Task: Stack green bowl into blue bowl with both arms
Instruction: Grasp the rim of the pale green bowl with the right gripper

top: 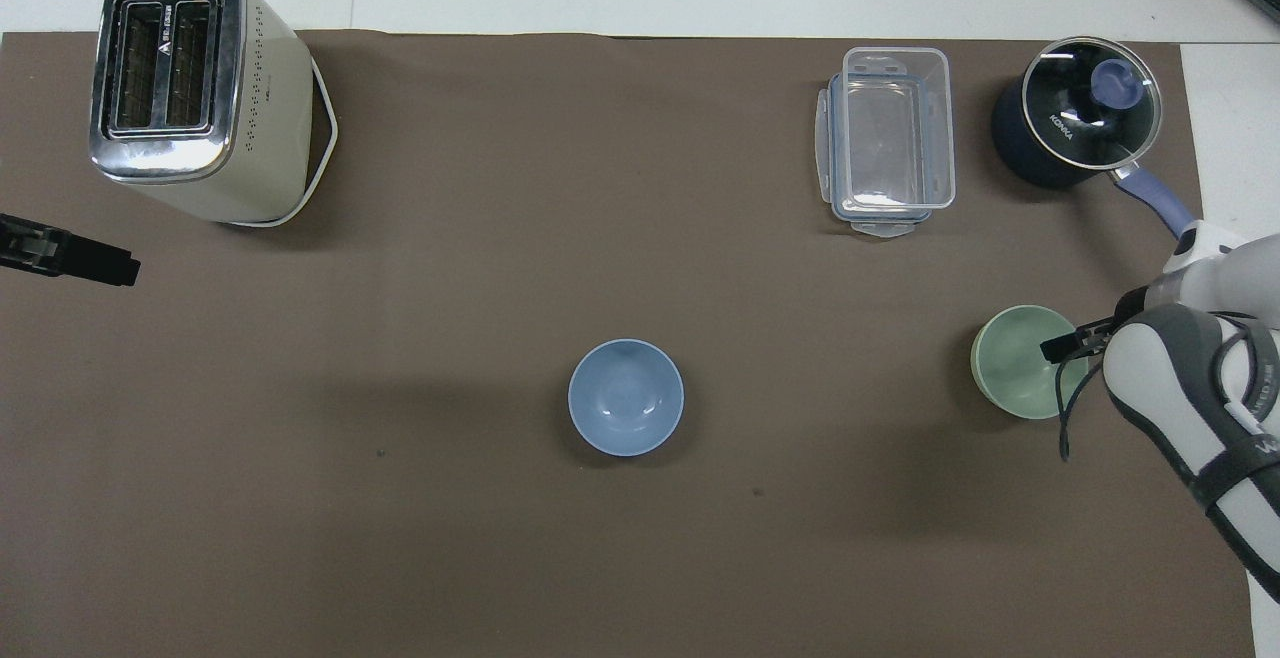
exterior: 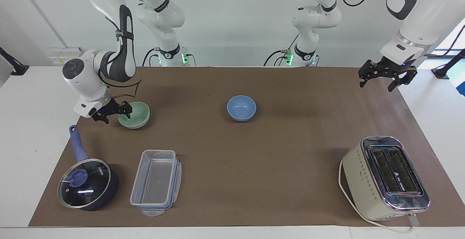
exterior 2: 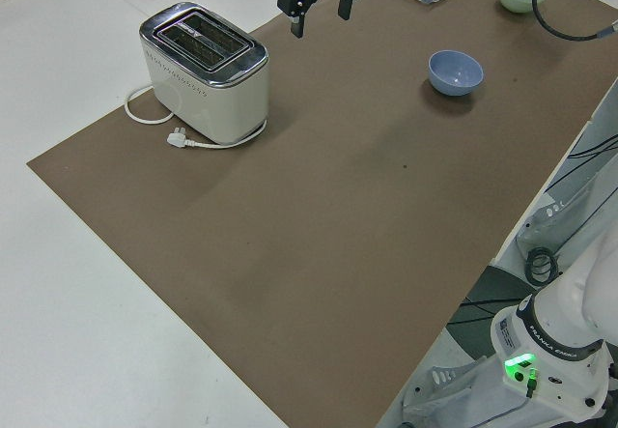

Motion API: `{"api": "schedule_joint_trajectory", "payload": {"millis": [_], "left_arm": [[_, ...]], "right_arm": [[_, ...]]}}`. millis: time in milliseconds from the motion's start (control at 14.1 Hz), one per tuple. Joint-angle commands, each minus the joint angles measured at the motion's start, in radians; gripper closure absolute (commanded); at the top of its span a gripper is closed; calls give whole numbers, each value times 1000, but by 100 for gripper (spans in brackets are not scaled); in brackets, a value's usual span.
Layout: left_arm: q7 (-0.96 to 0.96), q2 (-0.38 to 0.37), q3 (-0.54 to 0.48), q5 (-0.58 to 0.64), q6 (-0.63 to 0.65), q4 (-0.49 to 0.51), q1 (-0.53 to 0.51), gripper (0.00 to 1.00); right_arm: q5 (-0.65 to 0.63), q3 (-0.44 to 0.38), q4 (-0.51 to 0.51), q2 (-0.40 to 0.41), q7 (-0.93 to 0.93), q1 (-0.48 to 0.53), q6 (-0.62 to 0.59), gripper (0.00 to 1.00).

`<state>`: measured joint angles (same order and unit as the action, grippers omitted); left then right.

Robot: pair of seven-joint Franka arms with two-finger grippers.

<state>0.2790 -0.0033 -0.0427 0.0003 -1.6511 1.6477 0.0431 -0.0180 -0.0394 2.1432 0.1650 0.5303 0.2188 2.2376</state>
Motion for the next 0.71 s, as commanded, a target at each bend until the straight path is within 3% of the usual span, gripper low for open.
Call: {"api": "schedule_joint_trajectory", "payload": {"millis": [0, 142, 496, 638], "left_arm": [[2, -44, 4, 4, -9, 50, -2, 0], [8, -40, 6, 6, -9, 40, 0, 0], [6, -40, 4, 6, -4, 40, -15, 0], [6, -40, 4, 6, -4, 40, -14, 0]], "right_arm": [[9, 10, 20, -16, 33, 13, 8, 49], [10, 10, 15, -13, 31, 7, 7, 98], [10, 10, -15, -12, 23, -1, -7, 100], [10, 10, -52, -21, 27, -2, -73, 100]]}}
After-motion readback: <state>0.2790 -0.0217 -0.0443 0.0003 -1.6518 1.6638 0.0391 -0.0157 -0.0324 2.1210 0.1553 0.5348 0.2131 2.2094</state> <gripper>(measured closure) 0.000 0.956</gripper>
